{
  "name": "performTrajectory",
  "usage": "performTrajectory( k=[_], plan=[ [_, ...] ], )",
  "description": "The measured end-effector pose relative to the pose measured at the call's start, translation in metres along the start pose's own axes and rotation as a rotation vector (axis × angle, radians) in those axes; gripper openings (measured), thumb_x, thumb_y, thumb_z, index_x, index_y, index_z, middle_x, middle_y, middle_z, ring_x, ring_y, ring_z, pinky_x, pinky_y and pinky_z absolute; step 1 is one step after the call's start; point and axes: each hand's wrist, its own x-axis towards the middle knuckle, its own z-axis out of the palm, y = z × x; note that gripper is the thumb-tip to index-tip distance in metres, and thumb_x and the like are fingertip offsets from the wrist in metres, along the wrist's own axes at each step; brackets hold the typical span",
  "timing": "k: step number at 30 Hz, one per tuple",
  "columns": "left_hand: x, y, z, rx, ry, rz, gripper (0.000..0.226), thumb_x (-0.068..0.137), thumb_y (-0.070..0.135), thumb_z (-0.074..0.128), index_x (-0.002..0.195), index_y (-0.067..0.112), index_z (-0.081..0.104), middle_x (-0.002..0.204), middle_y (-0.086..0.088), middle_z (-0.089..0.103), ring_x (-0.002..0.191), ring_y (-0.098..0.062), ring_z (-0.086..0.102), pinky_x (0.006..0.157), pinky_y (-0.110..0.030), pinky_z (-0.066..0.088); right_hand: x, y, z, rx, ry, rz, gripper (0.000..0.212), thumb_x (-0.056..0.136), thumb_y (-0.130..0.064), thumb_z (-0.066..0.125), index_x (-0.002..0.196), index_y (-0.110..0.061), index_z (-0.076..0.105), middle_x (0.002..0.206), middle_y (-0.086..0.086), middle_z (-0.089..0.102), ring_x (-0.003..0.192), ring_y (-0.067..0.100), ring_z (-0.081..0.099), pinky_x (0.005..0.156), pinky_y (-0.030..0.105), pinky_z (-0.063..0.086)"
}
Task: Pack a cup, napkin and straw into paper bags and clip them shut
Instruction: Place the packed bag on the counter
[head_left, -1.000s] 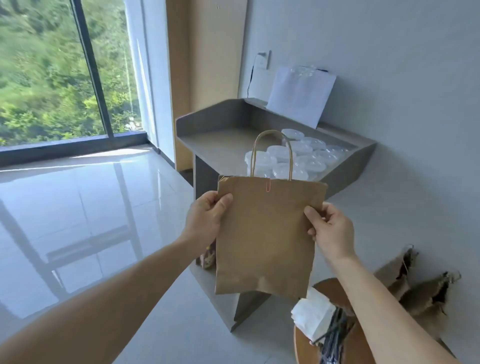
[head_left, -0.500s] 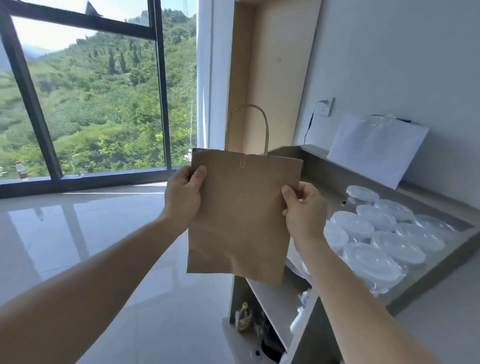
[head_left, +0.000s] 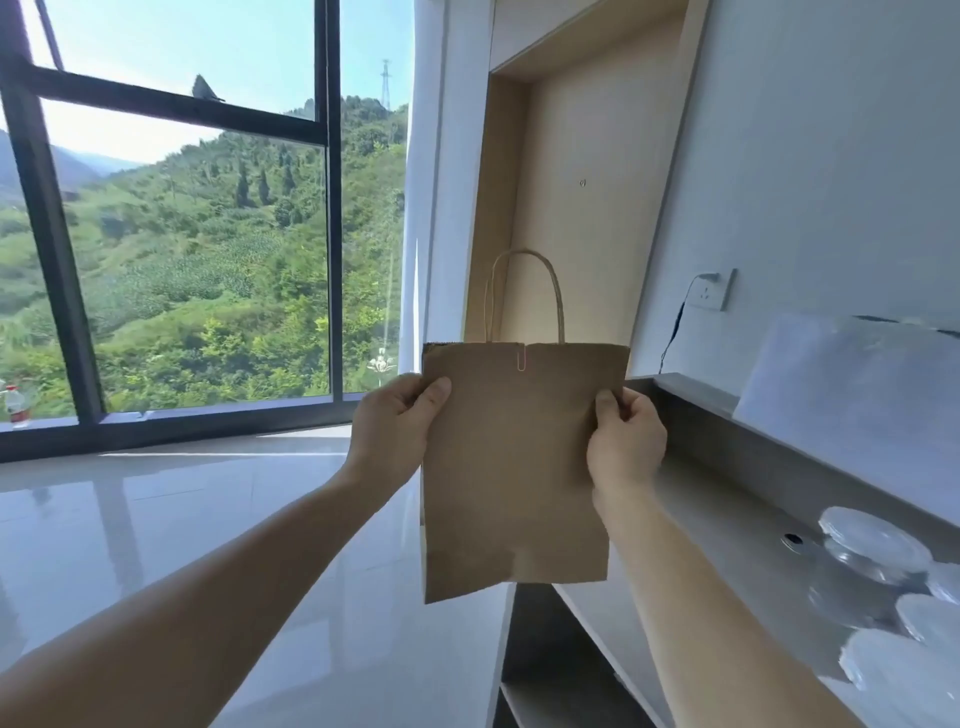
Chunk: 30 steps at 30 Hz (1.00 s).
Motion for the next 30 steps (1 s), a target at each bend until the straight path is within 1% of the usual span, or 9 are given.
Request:
performTrajectory(
  k=[3, 5, 8, 11, 14, 16, 20, 25, 30],
  plan=[
    [0.042, -0.014, 0.017, 0.028, -0.087, 0.019, 0.020, 0.093, 0.029, 0.067, 0.075, 0.026, 0.074, 0.072, 0.011, 0.073, 0.066, 0.000, 0.065, 0.058, -0.012, 0.050, 0.043, 0.008, 0.019, -0.048, 0.033, 0.001, 0.019, 0.099, -0.027, 0.053, 0.111, -0.017, 0.065, 0.103, -0.004, 0.067, 0.098, 0.021, 0.062, 0.085, 0.037, 0.049],
    [0.067, -0.022, 0.031, 0.083, -0.152, 0.046, 0.033, 0.094, 0.029, 0.065, 0.061, 0.031, 0.069, 0.060, 0.017, 0.066, 0.057, 0.003, 0.059, 0.052, -0.008, 0.043, 0.072, 0.014, 0.027, -0.105, 0.035, -0.001, 0.025, 0.100, -0.028, 0.052, 0.116, -0.013, 0.064, 0.110, 0.006, 0.067, 0.102, 0.028, 0.062, 0.093, 0.045, 0.050],
    [0.101, -0.040, 0.058, 0.182, -0.235, 0.071, 0.044, 0.095, 0.032, 0.063, 0.051, 0.027, 0.059, 0.049, 0.020, 0.052, 0.051, 0.002, 0.050, 0.050, -0.009, 0.035, 0.117, 0.031, 0.032, -0.201, 0.030, -0.015, 0.026, 0.101, -0.027, 0.048, 0.112, -0.010, 0.063, 0.109, 0.013, 0.067, 0.101, 0.032, 0.063, 0.084, 0.041, 0.048],
    [0.127, -0.059, 0.093, 0.251, -0.281, 0.063, 0.044, 0.093, 0.037, 0.062, 0.053, 0.022, 0.051, 0.047, 0.014, 0.043, 0.048, -0.004, 0.040, 0.047, -0.019, 0.030, 0.161, 0.052, 0.032, -0.308, 0.008, -0.012, 0.024, 0.101, -0.026, 0.042, 0.099, -0.012, 0.061, 0.101, 0.013, 0.066, 0.097, 0.035, 0.062, 0.079, 0.039, 0.045],
    [0.149, -0.076, 0.133, 0.352, -0.305, 0.097, 0.042, 0.093, 0.042, 0.059, 0.064, 0.012, 0.056, 0.052, 0.001, 0.048, 0.050, -0.008, 0.043, 0.049, -0.026, 0.033, 0.206, 0.075, 0.032, -0.368, 0.011, -0.009, 0.025, 0.101, -0.024, 0.038, 0.089, -0.012, 0.056, 0.096, 0.014, 0.064, 0.093, 0.035, 0.062, 0.079, 0.042, 0.045],
    [0.165, -0.087, 0.160, 0.388, -0.304, 0.078, 0.041, 0.093, 0.043, 0.059, 0.066, 0.011, 0.058, 0.056, -0.004, 0.054, 0.055, -0.014, 0.050, 0.051, -0.028, 0.036, 0.237, 0.091, 0.032, -0.394, 0.007, 0.003, 0.025, 0.101, -0.024, 0.037, 0.091, -0.011, 0.055, 0.097, 0.016, 0.064, 0.093, 0.036, 0.062, 0.083, 0.045, 0.047],
    [0.191, -0.110, 0.211, 0.435, -0.371, 0.044, 0.045, 0.093, 0.039, 0.060, 0.057, 0.016, 0.045, 0.053, 0.000, 0.052, 0.055, -0.018, 0.050, 0.054, -0.034, 0.043, 0.296, 0.121, 0.030, -0.425, -0.002, 0.019, 0.026, 0.102, -0.025, 0.036, 0.097, -0.008, 0.056, 0.098, 0.017, 0.064, 0.094, 0.037, 0.062, 0.087, 0.052, 0.049],
    [0.211, -0.126, 0.255, 0.402, -0.396, -0.008, 0.047, 0.093, 0.030, 0.062, 0.053, 0.020, 0.041, 0.040, 0.013, 0.042, 0.044, -0.006, 0.037, 0.049, -0.028, 0.029, 0.349, 0.148, 0.029, -0.453, -0.026, 0.057, 0.024, 0.101, -0.025, 0.036, 0.098, -0.011, 0.056, 0.093, 0.012, 0.065, 0.091, 0.034, 0.063, 0.083, 0.047, 0.050],
    [0.222, -0.121, 0.289, 0.311, -0.436, 0.048, 0.032, 0.094, 0.022, 0.063, 0.064, 0.009, 0.060, 0.051, 0.005, 0.044, 0.044, -0.006, 0.036, 0.048, -0.019, 0.028, 0.377, 0.170, 0.021, -0.402, 0.012, 0.117, 0.023, 0.099, -0.026, 0.037, 0.093, -0.013, 0.056, 0.091, 0.011, 0.065, 0.088, 0.034, 0.063, 0.079, 0.047, 0.050]
  ],
)
